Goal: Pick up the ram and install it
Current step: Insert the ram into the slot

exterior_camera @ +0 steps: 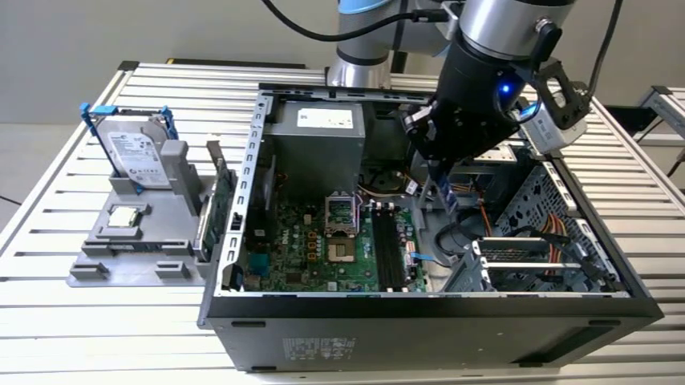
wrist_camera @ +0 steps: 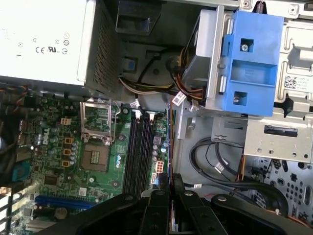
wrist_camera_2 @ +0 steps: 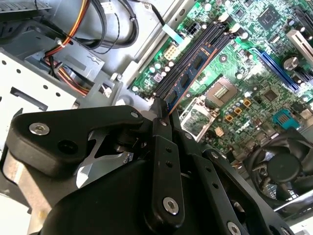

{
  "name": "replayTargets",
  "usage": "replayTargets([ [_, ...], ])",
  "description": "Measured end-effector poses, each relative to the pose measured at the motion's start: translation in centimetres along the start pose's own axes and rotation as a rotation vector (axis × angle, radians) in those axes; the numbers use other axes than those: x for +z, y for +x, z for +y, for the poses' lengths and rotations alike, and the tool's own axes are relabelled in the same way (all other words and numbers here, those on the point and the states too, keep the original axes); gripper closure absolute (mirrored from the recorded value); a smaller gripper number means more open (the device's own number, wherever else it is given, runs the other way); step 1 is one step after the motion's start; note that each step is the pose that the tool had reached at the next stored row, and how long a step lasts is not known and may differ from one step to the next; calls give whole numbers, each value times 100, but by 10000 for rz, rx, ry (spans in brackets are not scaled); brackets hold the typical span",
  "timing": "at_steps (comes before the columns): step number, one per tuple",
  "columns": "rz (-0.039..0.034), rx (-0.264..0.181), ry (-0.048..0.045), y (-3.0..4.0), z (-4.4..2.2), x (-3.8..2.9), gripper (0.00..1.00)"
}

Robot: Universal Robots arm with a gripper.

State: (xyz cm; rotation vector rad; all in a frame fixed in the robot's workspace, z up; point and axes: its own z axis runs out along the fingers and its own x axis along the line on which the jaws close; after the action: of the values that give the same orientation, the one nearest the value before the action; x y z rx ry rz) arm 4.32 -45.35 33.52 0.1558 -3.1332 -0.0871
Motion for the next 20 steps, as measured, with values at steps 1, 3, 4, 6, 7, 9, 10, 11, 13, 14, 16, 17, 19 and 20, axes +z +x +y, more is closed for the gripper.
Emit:
replayTargets([
  [1,0,0,0,1,0,7,100],
  [3,0,0,1,1,-1,20,100],
  [4,0,0,1,2,-1,27,100],
  [6,0,0,1,3,-2,42,100],
  [7,0,0,2,3,-3,49,100],
  [9,0,0,0,3,-3,64,100],
  [10,0,0,1,3,-3,68,100],
  [11,0,0,2,3,-4,73,100],
  [13,0,0,1,3,-5,86,100],
  [14,0,0,1,3,-5,93,100],
  [16,0,1,0,4,-5,107,100],
  [17,0,0,1,5,-5,113,100],
  [19,0,7,0,5,-6,128,100],
  [20,0,11,0,5,-6,134,100],
])
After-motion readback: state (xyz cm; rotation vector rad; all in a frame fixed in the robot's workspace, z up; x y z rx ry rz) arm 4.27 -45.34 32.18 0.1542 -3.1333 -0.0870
